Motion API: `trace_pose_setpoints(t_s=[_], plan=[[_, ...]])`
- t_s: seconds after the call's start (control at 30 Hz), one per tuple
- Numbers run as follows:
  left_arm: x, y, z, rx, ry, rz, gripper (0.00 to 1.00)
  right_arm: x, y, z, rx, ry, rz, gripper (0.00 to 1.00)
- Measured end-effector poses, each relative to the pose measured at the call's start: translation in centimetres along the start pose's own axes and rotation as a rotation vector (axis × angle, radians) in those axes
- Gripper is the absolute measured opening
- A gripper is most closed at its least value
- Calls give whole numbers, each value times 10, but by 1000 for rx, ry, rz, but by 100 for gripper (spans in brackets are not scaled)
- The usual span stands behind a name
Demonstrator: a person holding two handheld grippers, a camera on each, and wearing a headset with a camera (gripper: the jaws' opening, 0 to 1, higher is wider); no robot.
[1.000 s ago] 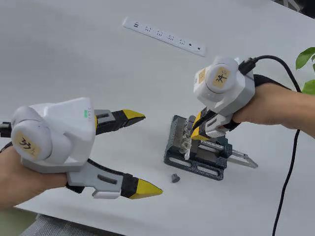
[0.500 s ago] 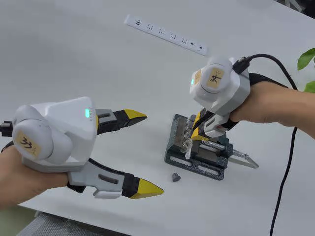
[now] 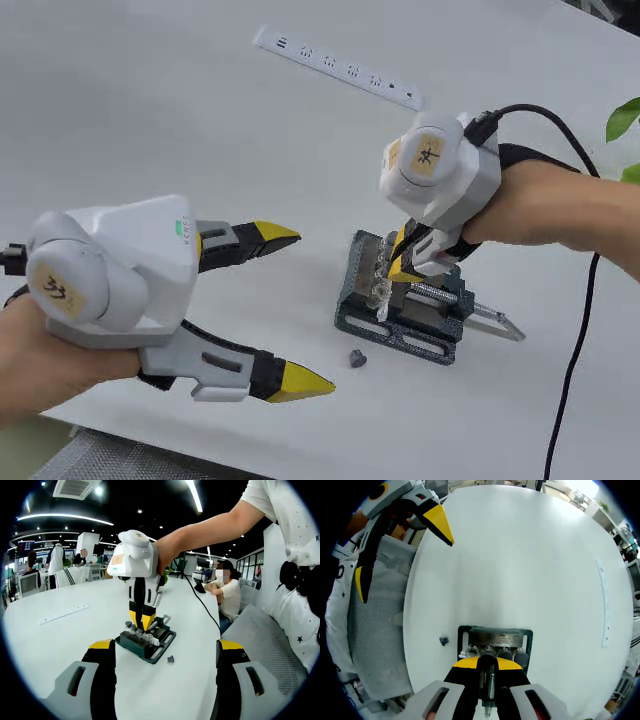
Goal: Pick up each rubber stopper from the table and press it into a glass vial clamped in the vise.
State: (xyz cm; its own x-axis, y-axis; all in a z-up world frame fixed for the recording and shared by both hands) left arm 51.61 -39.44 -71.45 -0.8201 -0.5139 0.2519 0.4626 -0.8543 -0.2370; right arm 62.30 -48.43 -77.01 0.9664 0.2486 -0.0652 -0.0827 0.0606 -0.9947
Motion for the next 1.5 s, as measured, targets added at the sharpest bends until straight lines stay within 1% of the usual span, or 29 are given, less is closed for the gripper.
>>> trace_pose_setpoints(t_s=[0.13,0.2,0.3,0.4,0.6,0.73,0.83,1.0,1.1,1.5], plan=[[0,0,-1,2,-5,1,82,1,2,2,-27,-14,5,6],[0,0,-1,2,-5,1,82,2,2,2,-32,-10,9,6],[0,0,-1,2,-5,0,82,4,3,3,-33,1,16,6],[0,1,-1,3,-6,1,82,2,3,3,-36,8,18,6],[0,2,-1,5,-9,0,81,2,3,3,-35,31,8,6],[1,4,0,6,-9,-5,81,2,4,2,-37,20,-1,6],[2,5,1,8,-8,-6,81,3,3,2,-20,38,-1,6],[4,5,2,3,-4,-10,81,0,2,1,11,15,-8,7],[4,4,2,2,-6,-9,81,1,3,1,18,-2,-13,7],[4,5,2,7,-7,-10,81,-1,1,0,41,18,-21,9]])
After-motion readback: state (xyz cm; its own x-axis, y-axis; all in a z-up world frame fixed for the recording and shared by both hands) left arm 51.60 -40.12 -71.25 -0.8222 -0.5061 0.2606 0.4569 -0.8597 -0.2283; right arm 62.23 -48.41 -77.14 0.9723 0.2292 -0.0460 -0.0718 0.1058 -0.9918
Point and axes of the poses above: the centre of the closed fingertips' face, and the gripper's own axes: y roughly forward along the fingers, x roughly to its right, z roughly out of its top, the point moved 3 cm from there along -y, roughly backward along the fingers, and after that the axes turned 7 degrees about -y, right-handed, at the moved point
